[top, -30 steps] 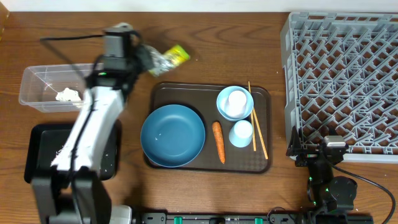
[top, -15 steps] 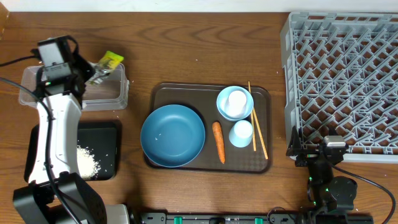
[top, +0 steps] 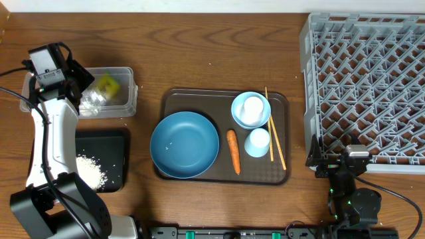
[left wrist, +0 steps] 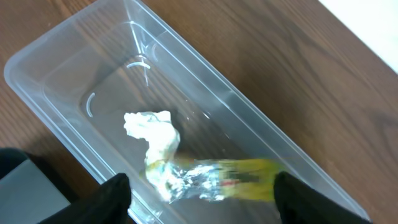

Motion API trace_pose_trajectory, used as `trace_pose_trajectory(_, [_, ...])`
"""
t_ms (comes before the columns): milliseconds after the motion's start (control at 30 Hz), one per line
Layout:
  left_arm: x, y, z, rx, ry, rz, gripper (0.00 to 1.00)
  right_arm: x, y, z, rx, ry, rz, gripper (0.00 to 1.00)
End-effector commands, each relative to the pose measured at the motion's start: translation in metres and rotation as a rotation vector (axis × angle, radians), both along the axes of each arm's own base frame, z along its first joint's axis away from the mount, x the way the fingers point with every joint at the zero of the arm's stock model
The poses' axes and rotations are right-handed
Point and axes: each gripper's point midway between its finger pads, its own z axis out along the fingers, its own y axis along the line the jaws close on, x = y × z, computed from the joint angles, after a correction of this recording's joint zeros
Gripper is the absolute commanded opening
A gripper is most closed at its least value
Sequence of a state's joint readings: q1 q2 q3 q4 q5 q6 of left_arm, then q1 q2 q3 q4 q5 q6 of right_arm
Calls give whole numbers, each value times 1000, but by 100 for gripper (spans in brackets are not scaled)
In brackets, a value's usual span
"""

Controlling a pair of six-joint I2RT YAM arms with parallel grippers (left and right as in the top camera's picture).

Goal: Sort waste into correct bins and load items into the dishwasher rack
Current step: 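Carry the wrapper with the left gripper and drop it into the clear bin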

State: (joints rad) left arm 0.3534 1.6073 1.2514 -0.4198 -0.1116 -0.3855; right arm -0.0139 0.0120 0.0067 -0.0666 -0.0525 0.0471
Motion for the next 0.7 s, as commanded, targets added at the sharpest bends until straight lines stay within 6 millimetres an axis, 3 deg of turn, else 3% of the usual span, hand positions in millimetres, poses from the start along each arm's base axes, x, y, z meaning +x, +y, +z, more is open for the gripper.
trace_pose_trajectory(0, [-4,3,-3,9,19,8,80,0,-2,0,-11,0,-7,99])
trace_pose_trajectory(167, [-4,-12,5,-48,-10,-45,81,0,-2,0,-12,0,-8,99])
trace_pose_trajectory(300, [-1,-42,35,-141,-113,-161,81,0,-2,0,-12,0,-8,99])
trace_pose_trajectory(467, [-20,-78,78,-223,-212,-278,81,0,-2,0,-12,0,-8,99])
trace_pose_trajectory(533, [-32,-84,87,-229,-213,-284,95,0,-2,0,-12,0,-8,99])
trace_pose_trajectory(667, [-50,-91,88,-245,-181,-278,99,0,-2,0,-12,0,-8,99])
